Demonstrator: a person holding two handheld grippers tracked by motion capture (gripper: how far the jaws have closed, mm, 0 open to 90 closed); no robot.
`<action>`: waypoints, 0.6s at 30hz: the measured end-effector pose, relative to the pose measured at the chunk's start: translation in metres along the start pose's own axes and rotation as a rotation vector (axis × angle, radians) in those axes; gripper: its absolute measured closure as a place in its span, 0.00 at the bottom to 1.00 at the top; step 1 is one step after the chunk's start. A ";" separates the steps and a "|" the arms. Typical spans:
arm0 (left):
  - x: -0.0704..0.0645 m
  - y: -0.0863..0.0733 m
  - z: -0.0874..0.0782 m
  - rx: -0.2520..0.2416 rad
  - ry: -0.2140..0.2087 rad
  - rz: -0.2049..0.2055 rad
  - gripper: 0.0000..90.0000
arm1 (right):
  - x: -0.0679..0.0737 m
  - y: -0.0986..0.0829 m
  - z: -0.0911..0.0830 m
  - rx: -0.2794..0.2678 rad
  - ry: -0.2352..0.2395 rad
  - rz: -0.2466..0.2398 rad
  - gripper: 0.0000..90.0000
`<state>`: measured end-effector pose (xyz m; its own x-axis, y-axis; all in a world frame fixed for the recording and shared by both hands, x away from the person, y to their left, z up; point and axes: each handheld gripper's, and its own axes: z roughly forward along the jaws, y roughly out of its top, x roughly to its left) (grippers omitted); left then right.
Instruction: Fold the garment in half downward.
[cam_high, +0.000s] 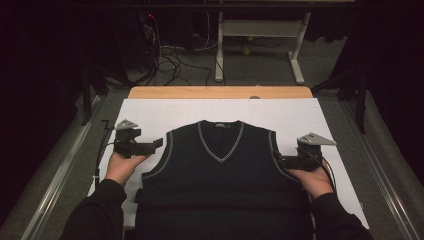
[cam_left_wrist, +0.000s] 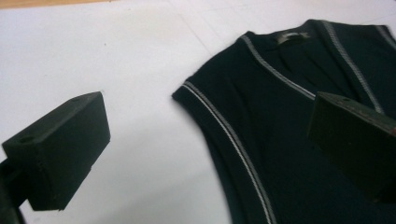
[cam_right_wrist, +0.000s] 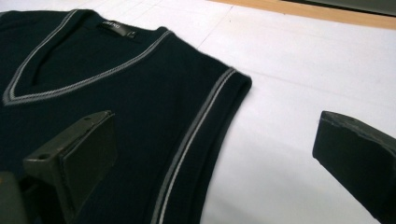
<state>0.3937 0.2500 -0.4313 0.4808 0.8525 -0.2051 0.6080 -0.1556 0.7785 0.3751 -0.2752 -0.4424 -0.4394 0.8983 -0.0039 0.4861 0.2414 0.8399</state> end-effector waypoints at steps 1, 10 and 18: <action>0.001 0.002 0.004 0.009 0.006 -0.004 0.00 | 0.000 0.000 0.000 0.000 0.000 0.000 0.02; 0.009 0.009 0.033 0.056 0.013 -0.070 0.04 | -0.006 0.022 0.025 0.039 -0.023 0.004 0.09; 0.006 0.020 0.053 0.076 0.043 -0.080 0.03 | -0.008 0.034 0.053 0.081 -0.012 0.044 0.12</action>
<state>0.4426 0.2251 -0.4482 0.4022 0.8840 -0.2384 0.6907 -0.1221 0.7128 0.4351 -0.2544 -0.4423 -0.4073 0.9130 0.0246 0.5640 0.2303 0.7930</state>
